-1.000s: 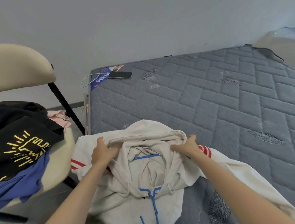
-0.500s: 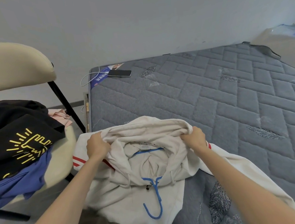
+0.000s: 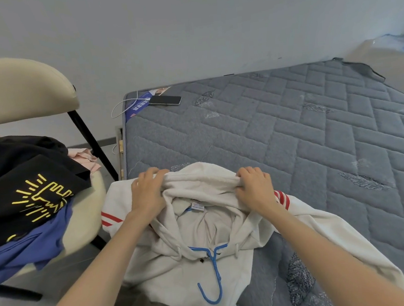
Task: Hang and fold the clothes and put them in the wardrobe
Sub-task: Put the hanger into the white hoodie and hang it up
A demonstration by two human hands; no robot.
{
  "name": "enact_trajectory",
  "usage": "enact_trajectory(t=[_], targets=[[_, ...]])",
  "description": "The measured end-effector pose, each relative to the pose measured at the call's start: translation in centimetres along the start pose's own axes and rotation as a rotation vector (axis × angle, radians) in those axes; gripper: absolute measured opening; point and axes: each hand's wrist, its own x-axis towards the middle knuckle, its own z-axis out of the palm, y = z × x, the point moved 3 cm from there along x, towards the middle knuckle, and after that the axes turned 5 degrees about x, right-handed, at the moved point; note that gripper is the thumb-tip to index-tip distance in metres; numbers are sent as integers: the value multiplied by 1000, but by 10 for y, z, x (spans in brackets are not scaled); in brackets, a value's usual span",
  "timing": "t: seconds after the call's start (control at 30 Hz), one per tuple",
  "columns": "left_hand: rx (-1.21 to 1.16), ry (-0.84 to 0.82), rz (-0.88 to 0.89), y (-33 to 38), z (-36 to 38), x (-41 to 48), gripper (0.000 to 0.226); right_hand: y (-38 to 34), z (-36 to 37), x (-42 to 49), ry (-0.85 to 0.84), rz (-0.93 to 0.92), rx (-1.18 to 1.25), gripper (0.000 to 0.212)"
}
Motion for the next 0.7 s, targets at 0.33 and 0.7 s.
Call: enact_trajectory(t=[0.33, 0.7], targets=[[235, -329, 300, 0, 0, -11, 42, 8, 12, -13, -505, -21, -226, 20], [-58, -189, 224, 8, -11, -33, 58, -70, 4, -51, -576, -520, 119, 30]])
